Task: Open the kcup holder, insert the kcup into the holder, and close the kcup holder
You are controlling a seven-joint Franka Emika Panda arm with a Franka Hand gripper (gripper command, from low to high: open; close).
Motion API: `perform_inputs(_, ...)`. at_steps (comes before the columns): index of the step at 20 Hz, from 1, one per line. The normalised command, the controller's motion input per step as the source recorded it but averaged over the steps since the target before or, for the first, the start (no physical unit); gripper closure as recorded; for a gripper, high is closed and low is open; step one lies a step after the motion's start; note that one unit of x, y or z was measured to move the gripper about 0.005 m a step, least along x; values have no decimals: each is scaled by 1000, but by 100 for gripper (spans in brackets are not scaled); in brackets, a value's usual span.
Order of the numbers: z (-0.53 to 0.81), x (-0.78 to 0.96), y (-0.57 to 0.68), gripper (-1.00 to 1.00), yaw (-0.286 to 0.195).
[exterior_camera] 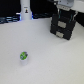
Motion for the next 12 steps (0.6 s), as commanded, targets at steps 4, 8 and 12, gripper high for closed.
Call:
perform_inputs(4, -417, -282, 27, -100, -5)
perform_inputs(8, -415, -351, -16, -100, 4)
perform_inputs(12, -99, -229, -3, -100, 2)
